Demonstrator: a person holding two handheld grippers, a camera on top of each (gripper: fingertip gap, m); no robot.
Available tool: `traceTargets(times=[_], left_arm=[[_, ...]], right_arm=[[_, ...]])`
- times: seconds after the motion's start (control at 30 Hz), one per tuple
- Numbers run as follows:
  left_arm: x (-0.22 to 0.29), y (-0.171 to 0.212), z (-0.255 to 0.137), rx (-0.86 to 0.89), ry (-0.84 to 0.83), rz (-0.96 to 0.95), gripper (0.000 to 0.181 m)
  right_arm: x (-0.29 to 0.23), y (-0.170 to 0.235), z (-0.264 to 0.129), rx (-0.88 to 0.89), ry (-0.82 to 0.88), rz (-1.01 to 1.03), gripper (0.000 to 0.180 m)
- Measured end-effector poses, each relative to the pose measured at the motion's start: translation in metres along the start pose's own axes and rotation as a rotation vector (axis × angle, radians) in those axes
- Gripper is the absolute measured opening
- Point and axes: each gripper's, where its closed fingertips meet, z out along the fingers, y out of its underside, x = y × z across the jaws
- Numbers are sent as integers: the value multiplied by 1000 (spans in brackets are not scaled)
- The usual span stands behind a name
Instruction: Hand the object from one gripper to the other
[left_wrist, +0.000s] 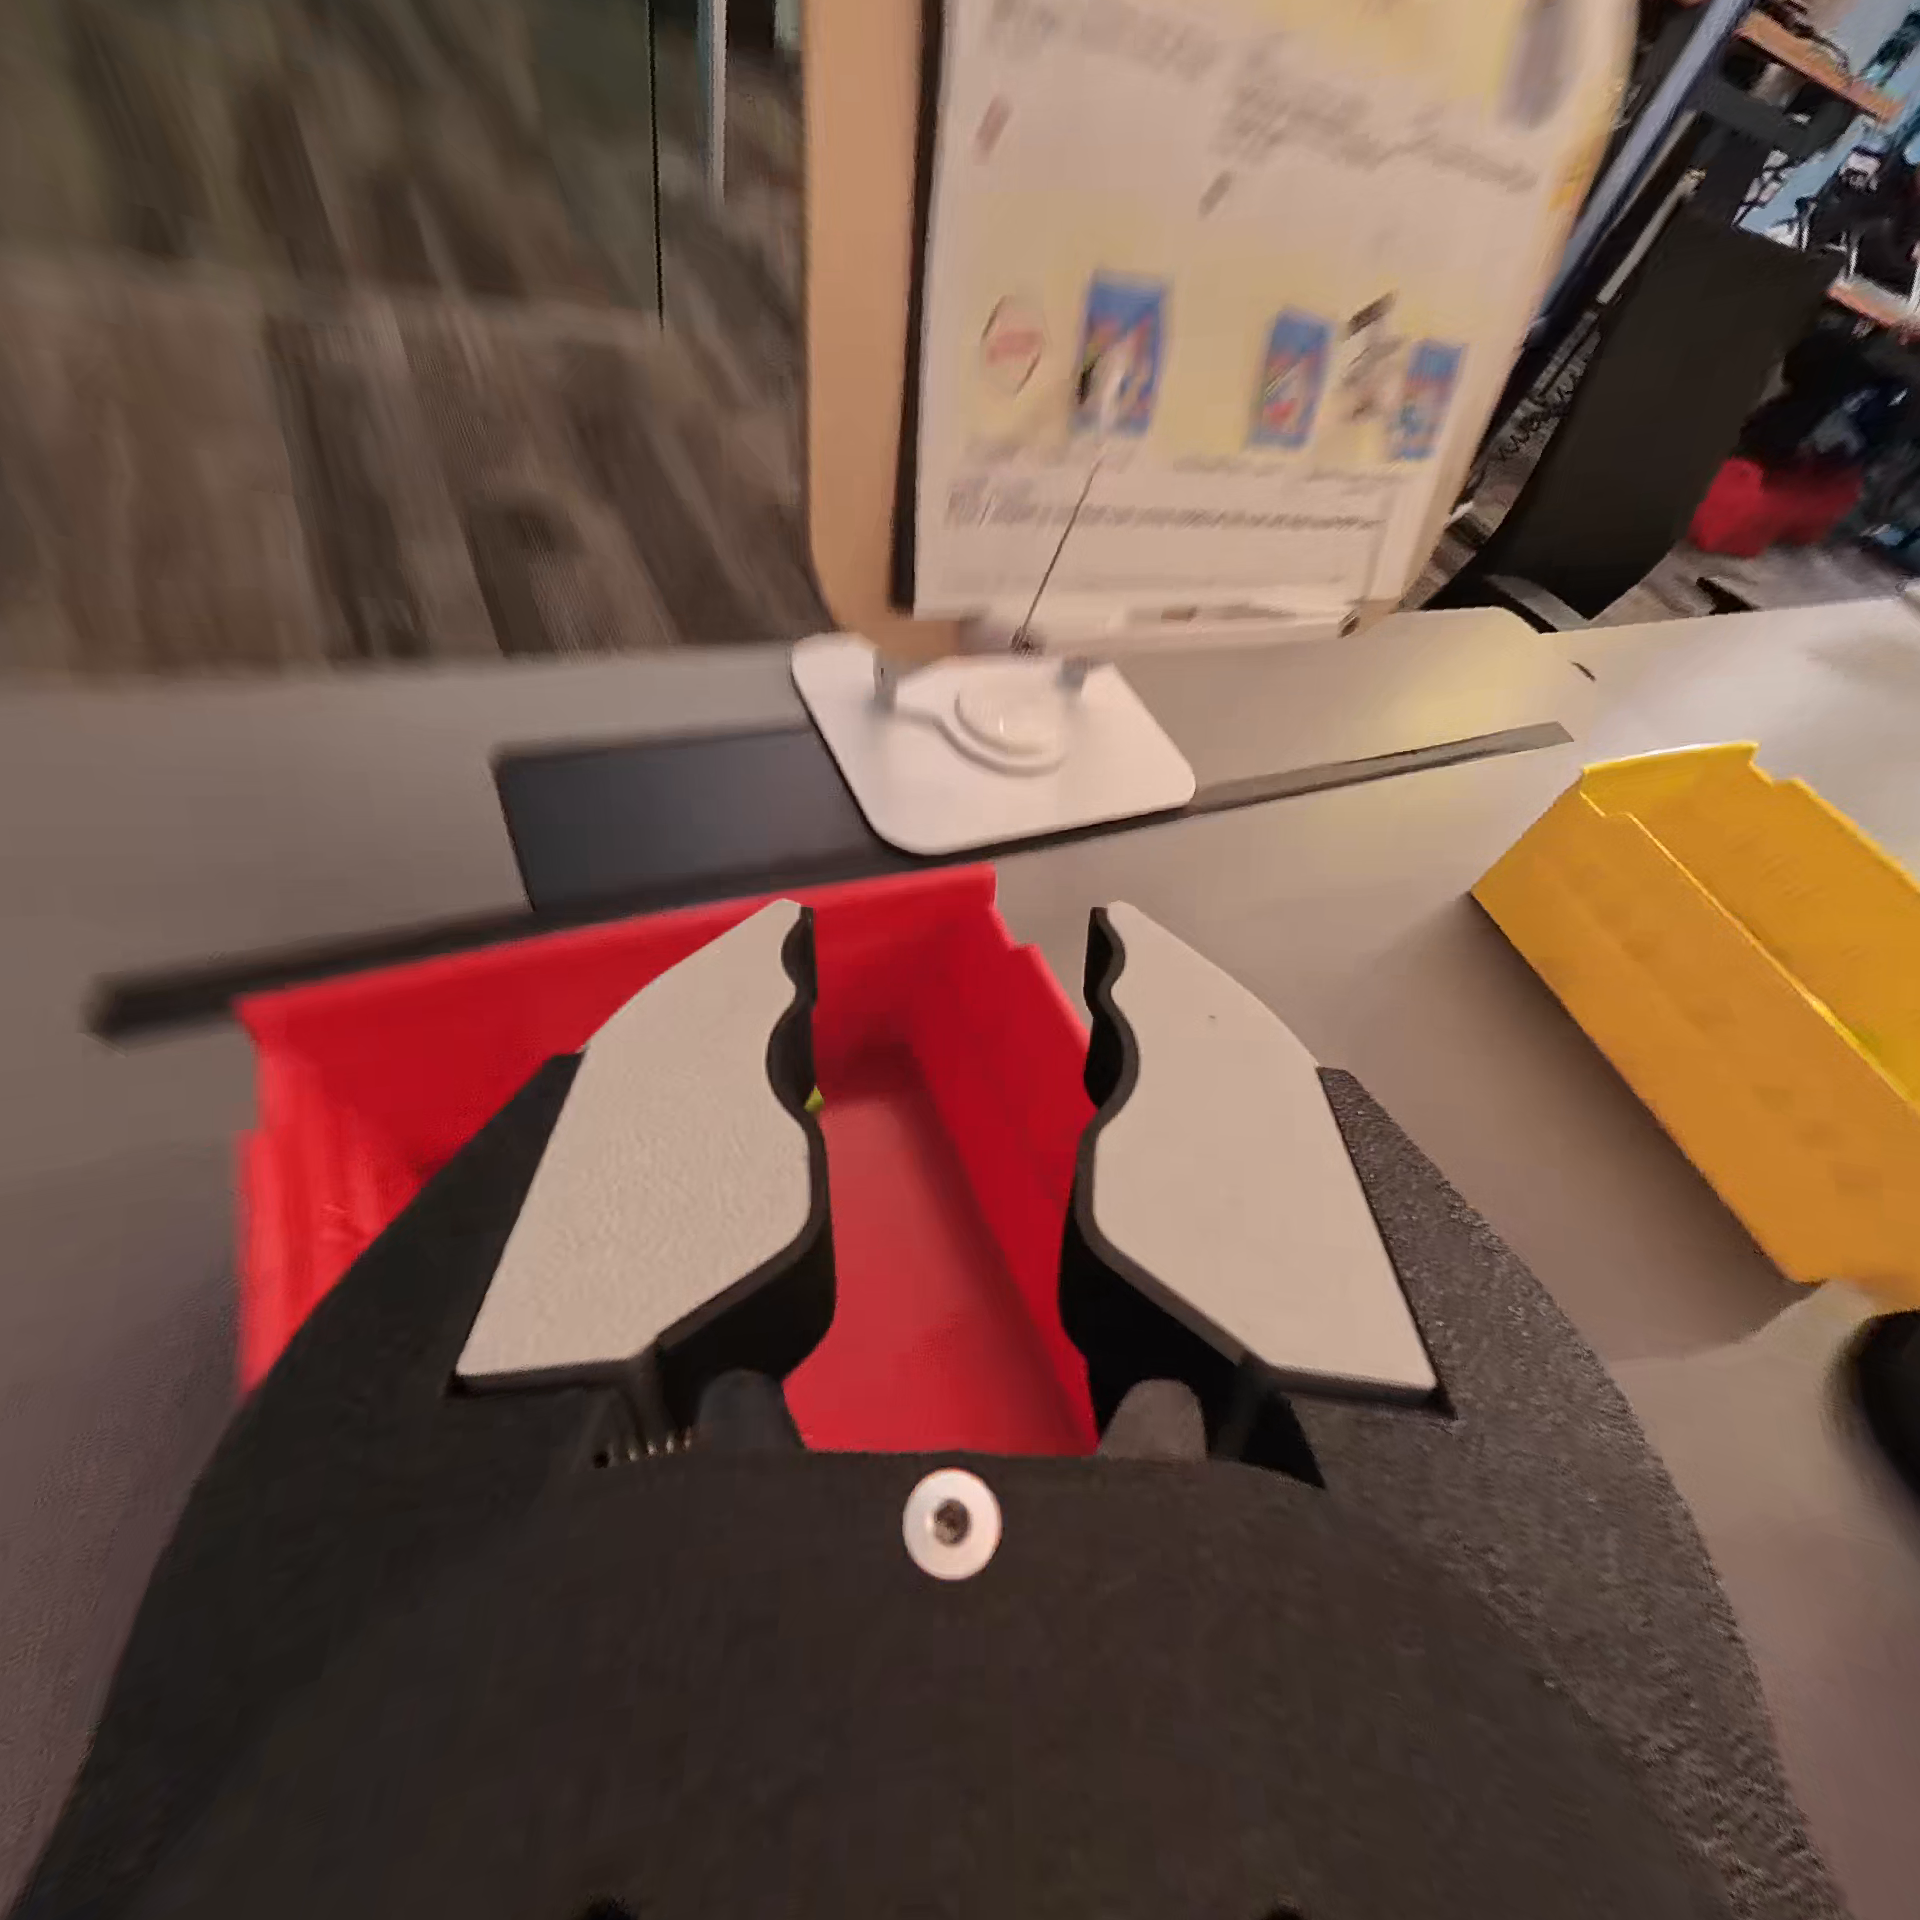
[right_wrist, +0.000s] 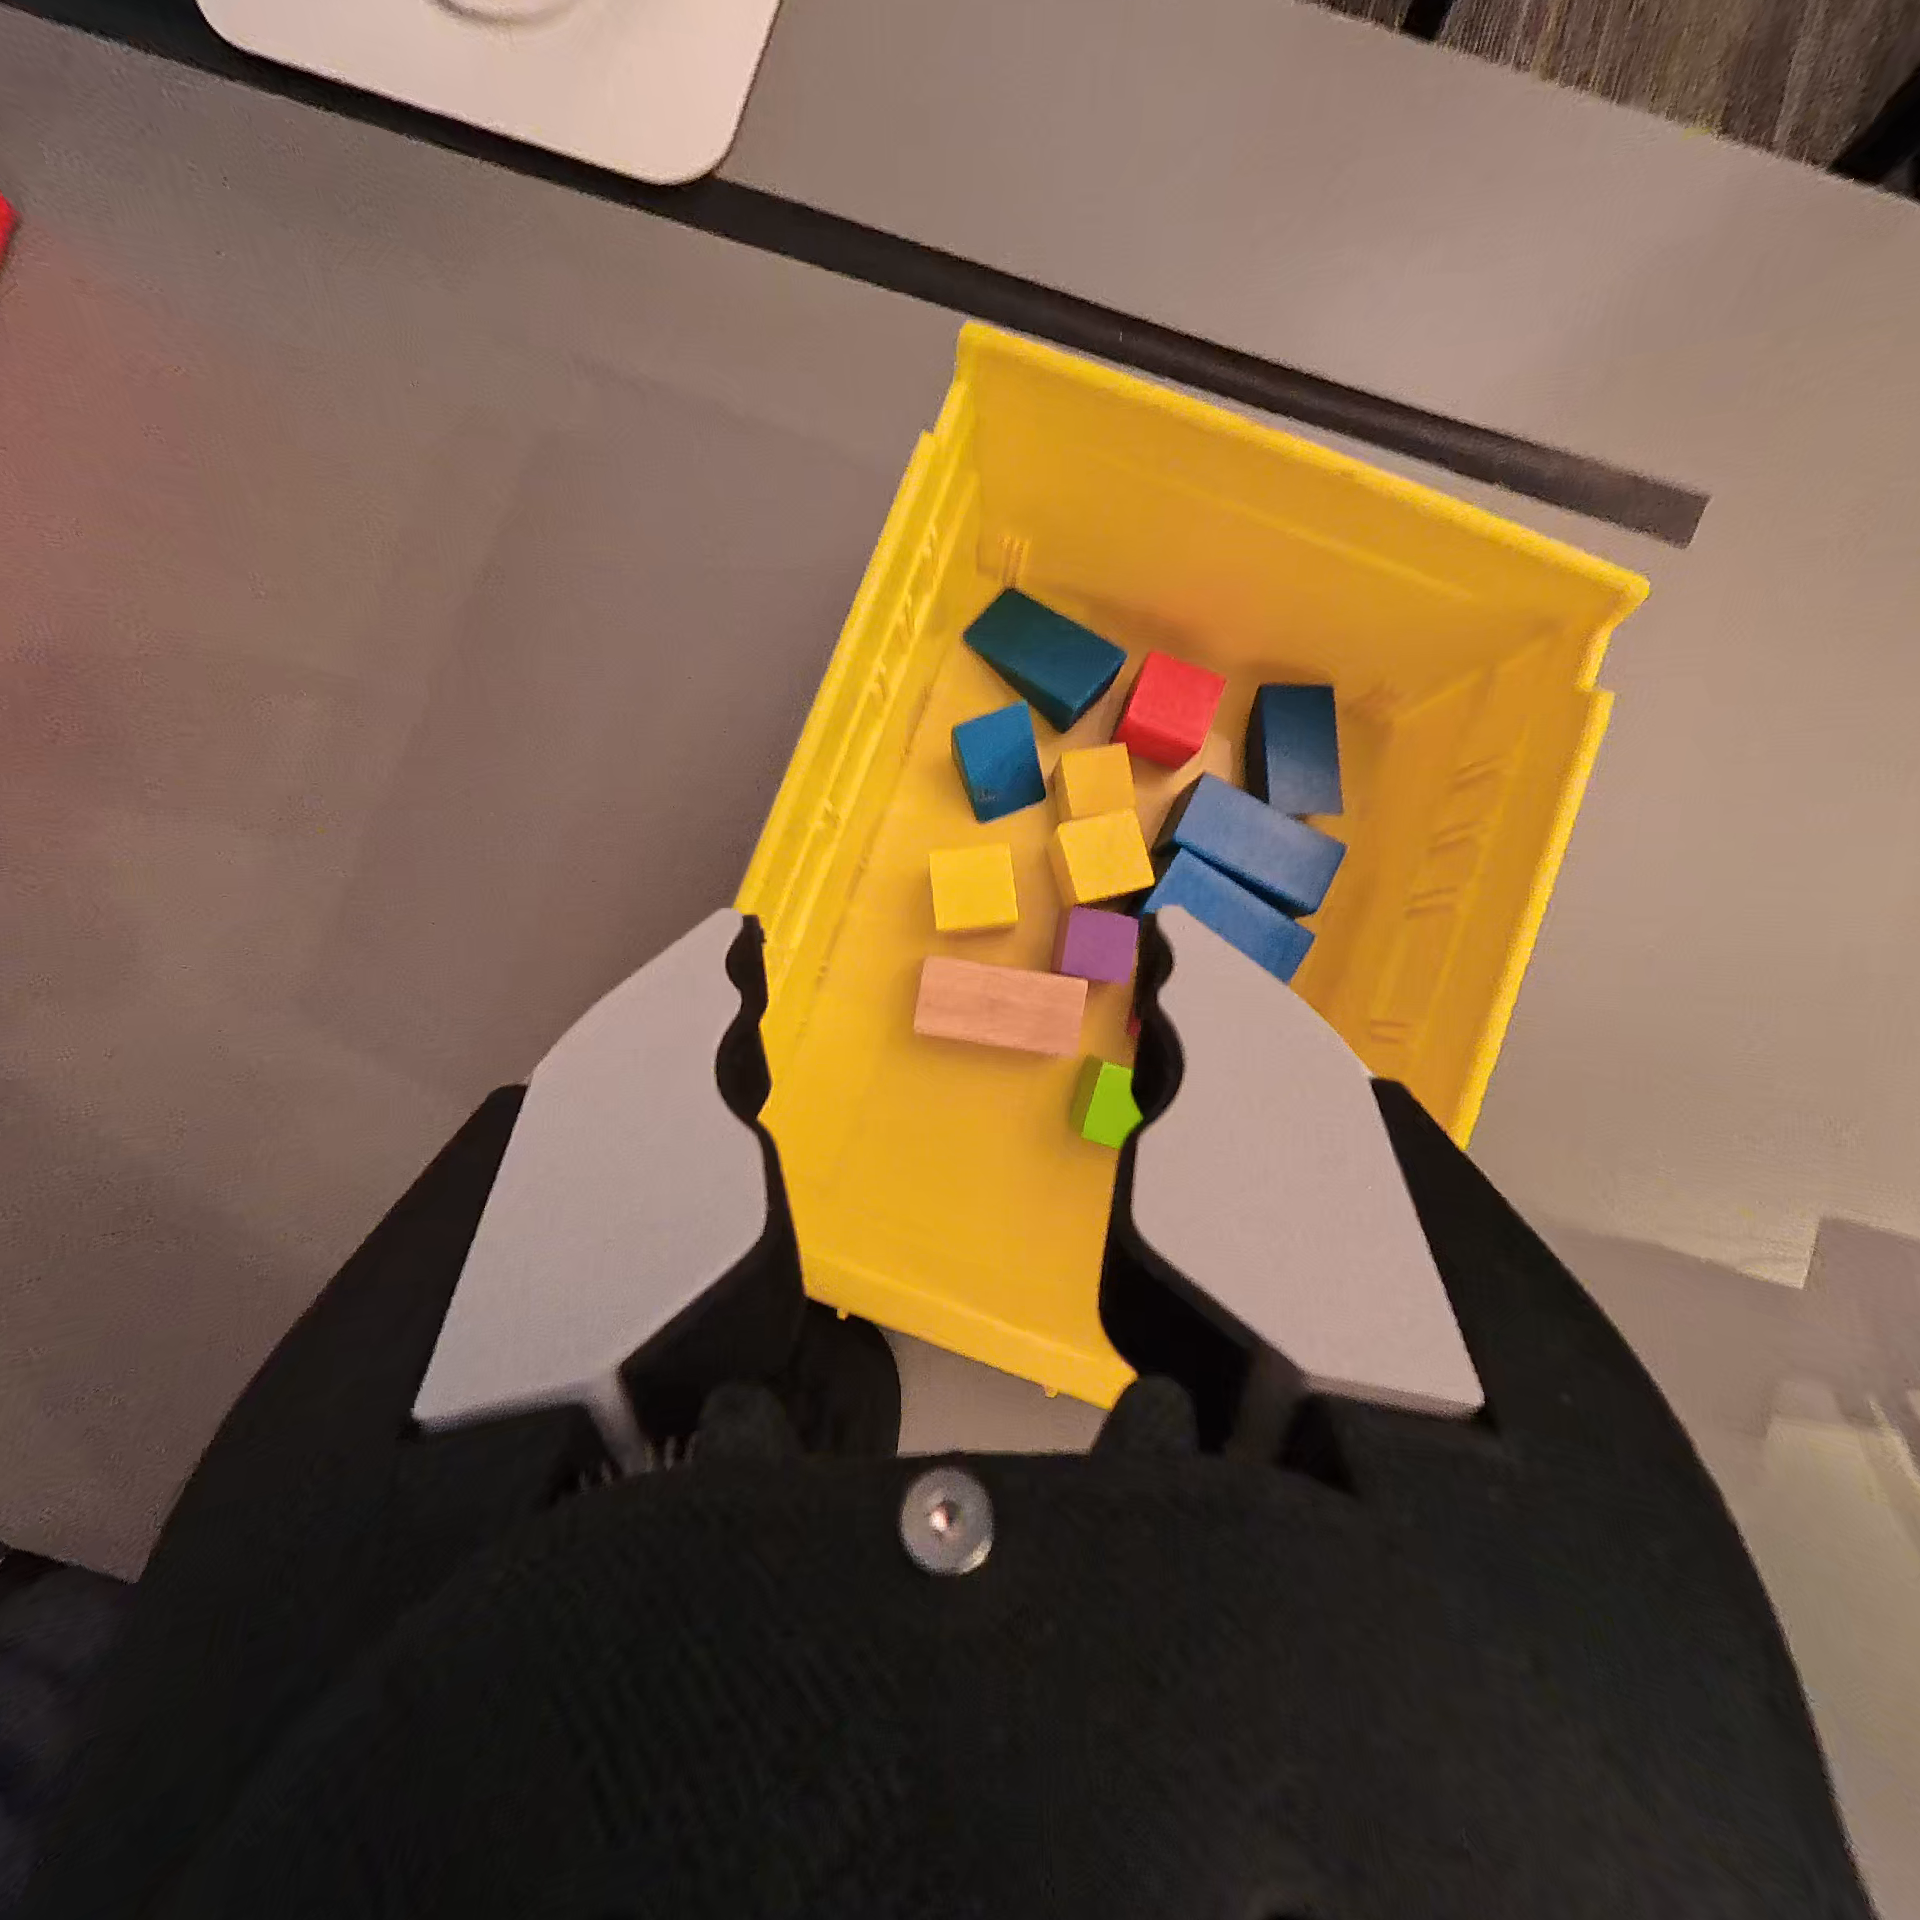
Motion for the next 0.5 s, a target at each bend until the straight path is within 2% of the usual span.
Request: traceTargets(times=[0.1, 0.2, 0.27, 0.4, 0.5], left_arm=[[-20, 28, 29, -96, -69, -39, 53], [-41, 58, 53, -210, -180, 0, 67], [-49, 74, 66, -269, -221, 37, 70], [-58, 90, 79, -337, -257, 223, 63], [-46, 97, 83, -361, -163, 382, 63]], right_arm=[[-3, -5, 0, 22, -9, -12, 69], [-3, -6, 1, 24, -9, -15, 69], [-2, -6, 1, 23, -7, -17, 68], [0, -5, 1, 25, -11, -10, 68], [2, -4, 2, 19, -14, -10, 68]])
